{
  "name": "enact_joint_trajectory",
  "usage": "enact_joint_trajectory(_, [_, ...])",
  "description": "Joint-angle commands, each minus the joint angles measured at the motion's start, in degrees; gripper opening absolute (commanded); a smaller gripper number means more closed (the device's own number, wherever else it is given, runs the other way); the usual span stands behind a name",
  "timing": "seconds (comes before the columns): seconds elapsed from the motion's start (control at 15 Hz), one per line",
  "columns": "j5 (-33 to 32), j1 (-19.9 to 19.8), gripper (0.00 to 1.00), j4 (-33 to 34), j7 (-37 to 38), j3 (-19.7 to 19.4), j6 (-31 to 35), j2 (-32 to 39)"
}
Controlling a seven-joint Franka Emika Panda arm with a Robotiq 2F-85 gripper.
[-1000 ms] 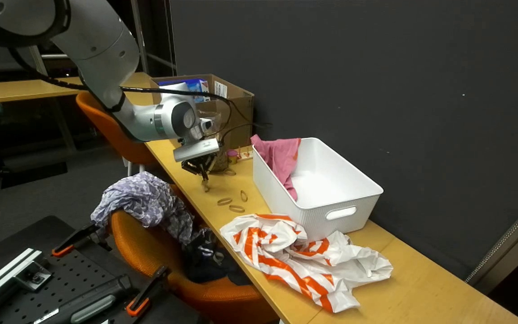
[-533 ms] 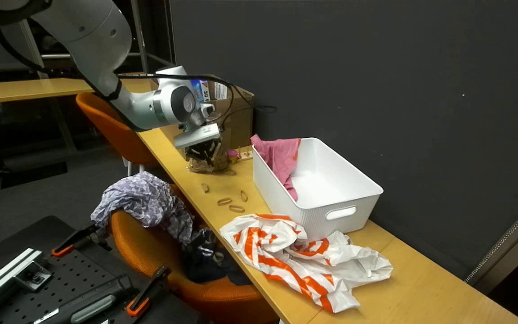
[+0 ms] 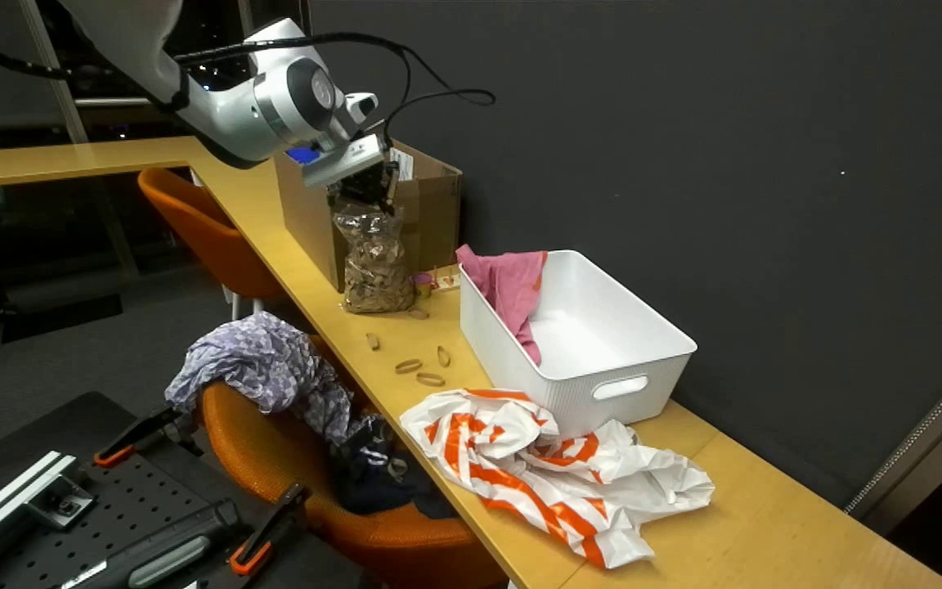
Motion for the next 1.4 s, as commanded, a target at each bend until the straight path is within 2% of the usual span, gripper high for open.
enact_joint_trajectory(0.0, [-2.99, 3.1, 0.01, 4.79, 4.56, -1.74, -1.35, 1.04])
enact_joint_trajectory(0.2, [-3.27, 3.74, 0.01, 7.73, 5.43, -1.34, -1.98, 2.96])
enact_joint_trajectory(0.53, [-3.01, 4.25, 0.01, 8.99, 5.92, -1.37, -2.27, 4.84])
enact_joint_trajectory(0.6, [-2.92, 4.15, 0.29, 8.97, 5.87, -1.39, -2.2, 5.2])
enact_joint_trajectory(0.67, [-2.86, 4.07, 0.29, 8.85, 5.57, -1.27, -2.0, 5.39])
enact_joint_trajectory(1.07, [-2.78, 4.66, 0.72, 8.02, 6.7, -1.57, -2.13, 4.57])
enact_joint_trajectory(1.33, [-2.39, 5.92, 1.0, -0.57, 12.52, -2.06, -5.47, -2.85])
